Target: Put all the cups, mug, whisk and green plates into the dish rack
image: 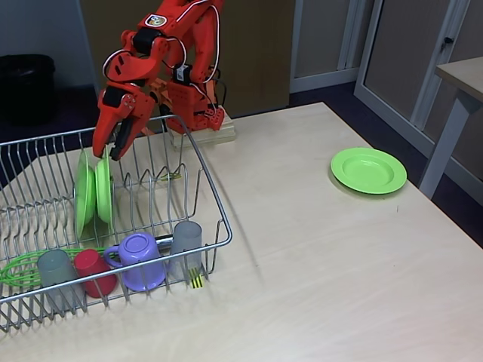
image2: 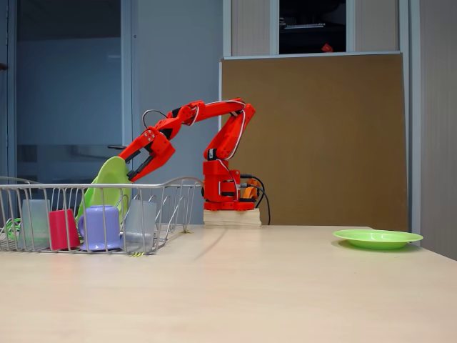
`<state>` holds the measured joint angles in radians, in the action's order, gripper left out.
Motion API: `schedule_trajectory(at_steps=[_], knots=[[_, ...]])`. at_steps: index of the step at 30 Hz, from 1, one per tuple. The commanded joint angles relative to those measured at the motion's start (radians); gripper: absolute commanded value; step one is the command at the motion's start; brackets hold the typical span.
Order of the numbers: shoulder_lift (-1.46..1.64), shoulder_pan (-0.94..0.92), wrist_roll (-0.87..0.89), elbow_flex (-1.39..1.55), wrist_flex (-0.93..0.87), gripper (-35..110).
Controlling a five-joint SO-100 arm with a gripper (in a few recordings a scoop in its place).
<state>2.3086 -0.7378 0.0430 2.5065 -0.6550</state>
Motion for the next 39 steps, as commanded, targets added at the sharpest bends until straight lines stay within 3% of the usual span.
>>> schedule_trajectory(at_steps=[1,16,25,29,39], knots=[[0.106,0.031,0.02,0.0,-0.075,17],[0.232,0.071,-0.005,-0.011,-0.184,16],[0.25,0.42,-0.066,-0.172,-0.387,22],[0.192,0.66,0.126,-0.192,-0.44,21],[-0.123,1.157,0.568,-0.252,-0.245,32]])
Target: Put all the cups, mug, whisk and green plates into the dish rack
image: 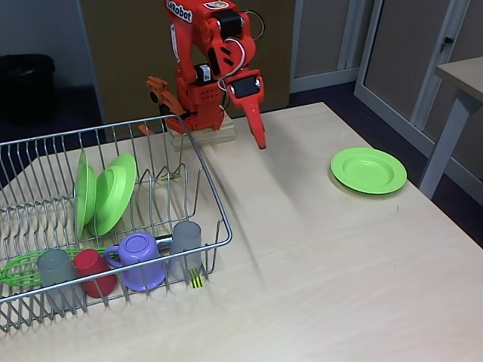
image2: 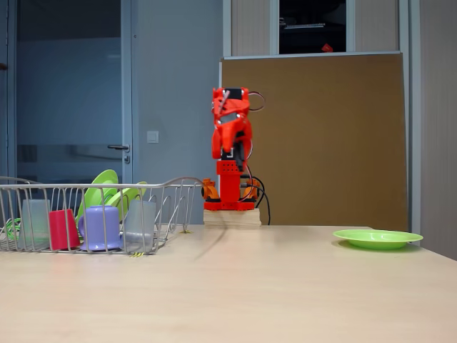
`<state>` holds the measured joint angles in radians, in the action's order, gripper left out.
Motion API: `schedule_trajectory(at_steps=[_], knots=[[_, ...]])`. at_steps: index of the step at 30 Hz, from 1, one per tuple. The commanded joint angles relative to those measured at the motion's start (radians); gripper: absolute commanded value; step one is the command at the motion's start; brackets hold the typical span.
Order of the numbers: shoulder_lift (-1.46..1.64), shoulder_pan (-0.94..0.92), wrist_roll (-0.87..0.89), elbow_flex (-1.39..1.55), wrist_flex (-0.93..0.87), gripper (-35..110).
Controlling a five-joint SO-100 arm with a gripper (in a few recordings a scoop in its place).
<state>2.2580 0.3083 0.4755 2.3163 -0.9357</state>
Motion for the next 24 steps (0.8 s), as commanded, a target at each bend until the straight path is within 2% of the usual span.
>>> schedule_trajectory(at_steps=[1,13,20,24], knots=[[-0.124,0.149,0.192,-0.089,0.041,34],[-0.724,0.448,0.706,-0.566,0.117,39],[-0.911,0.552,0.988,-0.627,0.27,42],[-0.979,0.601,1.131,-0.572,0.43,45]])
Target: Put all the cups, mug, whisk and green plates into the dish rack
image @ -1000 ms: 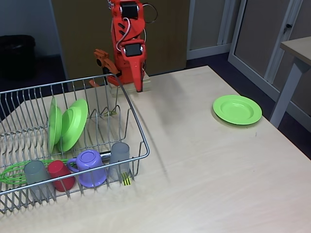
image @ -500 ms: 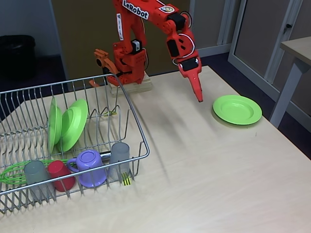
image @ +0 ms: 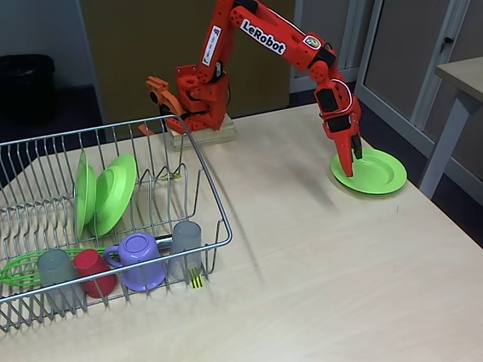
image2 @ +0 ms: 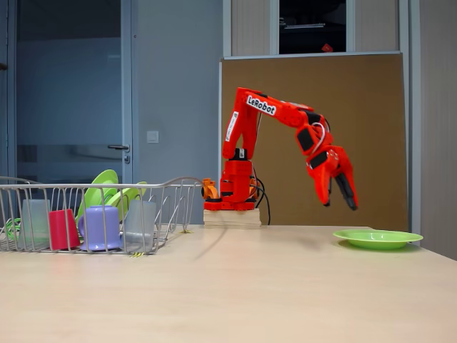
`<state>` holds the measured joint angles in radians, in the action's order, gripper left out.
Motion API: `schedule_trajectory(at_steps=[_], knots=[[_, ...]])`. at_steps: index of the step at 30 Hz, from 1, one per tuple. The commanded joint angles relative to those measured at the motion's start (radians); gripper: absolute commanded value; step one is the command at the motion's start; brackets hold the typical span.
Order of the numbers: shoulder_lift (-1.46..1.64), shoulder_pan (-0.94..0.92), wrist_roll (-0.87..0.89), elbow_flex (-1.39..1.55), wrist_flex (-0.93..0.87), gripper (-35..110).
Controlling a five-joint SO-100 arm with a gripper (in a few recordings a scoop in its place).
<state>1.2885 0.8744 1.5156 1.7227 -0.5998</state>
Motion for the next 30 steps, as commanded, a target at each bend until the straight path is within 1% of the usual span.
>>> schedule_trajectory(at_steps=[1,5,13,21,30], knots=[[-0.023,0.043,0.118,0.035,0.133,46],[-0.06,0.057,0.186,0.078,0.238,46],[-0.061,0.028,0.204,0.204,0.42,45],[-0.146,0.018,0.281,0.261,0.629,44],[-0.233,0.048,0.357,0.221,0.667,41]])
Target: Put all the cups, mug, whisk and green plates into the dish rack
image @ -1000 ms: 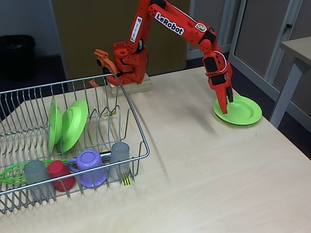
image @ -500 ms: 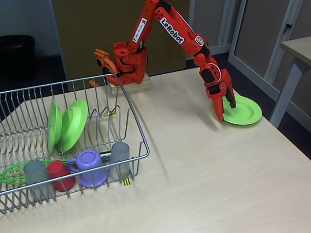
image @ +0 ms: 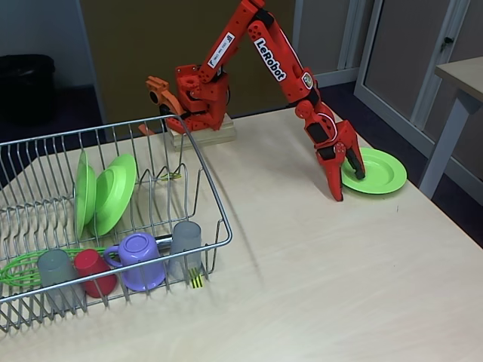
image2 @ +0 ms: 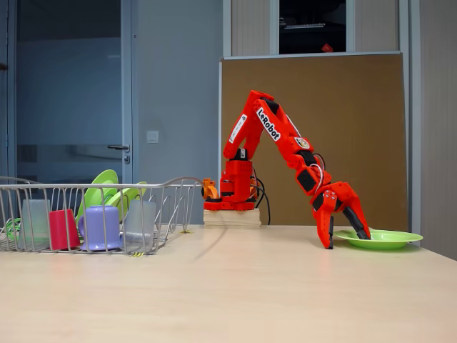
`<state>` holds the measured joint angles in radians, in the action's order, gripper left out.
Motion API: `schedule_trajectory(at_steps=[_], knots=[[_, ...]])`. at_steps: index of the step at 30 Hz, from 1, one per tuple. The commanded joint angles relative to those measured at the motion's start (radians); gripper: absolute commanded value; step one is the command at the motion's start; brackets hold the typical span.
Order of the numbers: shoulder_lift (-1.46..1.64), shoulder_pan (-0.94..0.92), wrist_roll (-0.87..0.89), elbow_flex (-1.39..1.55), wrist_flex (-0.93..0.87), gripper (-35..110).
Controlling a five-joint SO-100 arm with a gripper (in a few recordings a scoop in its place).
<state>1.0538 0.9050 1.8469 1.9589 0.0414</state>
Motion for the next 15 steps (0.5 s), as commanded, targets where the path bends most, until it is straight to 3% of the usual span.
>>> schedule_trajectory(at_steps=[1,15], knots=[[-0.002,0.017,0.029,-0.015,0.031,40],[-0.009,0.028,-0.002,0.008,0.052,27]])
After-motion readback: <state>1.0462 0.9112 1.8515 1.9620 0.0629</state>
